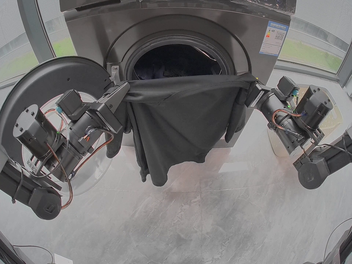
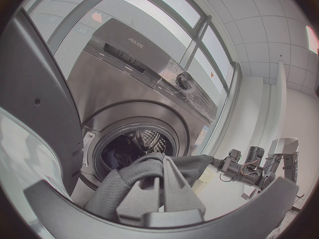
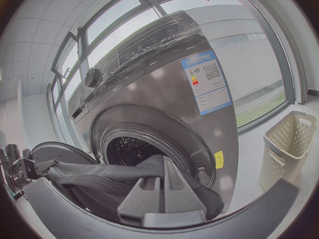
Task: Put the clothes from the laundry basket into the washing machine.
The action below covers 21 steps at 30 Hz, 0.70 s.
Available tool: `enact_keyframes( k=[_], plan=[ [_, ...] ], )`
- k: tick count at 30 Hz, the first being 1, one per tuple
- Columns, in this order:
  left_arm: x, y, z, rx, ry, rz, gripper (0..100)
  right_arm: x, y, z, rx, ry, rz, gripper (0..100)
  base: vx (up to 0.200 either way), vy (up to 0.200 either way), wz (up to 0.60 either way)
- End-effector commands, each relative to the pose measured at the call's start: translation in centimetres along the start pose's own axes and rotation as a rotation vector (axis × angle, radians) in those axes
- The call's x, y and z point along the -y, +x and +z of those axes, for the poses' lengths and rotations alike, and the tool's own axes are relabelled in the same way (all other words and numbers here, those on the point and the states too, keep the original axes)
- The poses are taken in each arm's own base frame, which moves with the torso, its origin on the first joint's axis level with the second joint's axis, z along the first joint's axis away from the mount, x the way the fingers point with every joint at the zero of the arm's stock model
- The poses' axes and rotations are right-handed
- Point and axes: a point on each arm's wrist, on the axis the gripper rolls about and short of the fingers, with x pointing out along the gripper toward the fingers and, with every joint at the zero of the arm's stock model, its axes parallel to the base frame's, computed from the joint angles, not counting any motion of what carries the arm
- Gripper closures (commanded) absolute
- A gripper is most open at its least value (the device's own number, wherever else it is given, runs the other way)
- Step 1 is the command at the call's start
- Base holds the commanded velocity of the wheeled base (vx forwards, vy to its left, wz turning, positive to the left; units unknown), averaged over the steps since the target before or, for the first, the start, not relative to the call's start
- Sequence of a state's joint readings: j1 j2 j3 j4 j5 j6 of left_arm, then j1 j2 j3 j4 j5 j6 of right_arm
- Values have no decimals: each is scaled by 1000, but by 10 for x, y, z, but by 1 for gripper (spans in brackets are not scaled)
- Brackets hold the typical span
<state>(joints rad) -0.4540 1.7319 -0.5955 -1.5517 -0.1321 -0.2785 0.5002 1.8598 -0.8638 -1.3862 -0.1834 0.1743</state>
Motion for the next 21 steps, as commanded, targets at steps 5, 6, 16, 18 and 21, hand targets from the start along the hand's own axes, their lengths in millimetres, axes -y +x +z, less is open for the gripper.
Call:
enact_keyframes(
  k=[5, 6, 16, 18, 21],
  plan=[
    [2, -3, 7, 17, 2, -3, 100, 0, 1, 1, 6, 3, 0, 100, 0, 0, 0],
    [2, -3, 7, 17, 2, -3, 100, 0, 1, 1, 6, 2, 0, 100, 0, 0, 0],
    [6, -3, 19, 58, 3, -16, 100, 1, 5, 17, 62, 12, -2, 100, 0, 0, 0],
    [5, -2, 20, 61, 6, -13, 100, 0, 5, 24, 80, 16, 0, 100, 0, 0, 0],
    [5, -2, 21, 68, 7, -13, 100, 1, 5, 26, 86, 16, -2, 100, 0, 0, 0]
  ],
)
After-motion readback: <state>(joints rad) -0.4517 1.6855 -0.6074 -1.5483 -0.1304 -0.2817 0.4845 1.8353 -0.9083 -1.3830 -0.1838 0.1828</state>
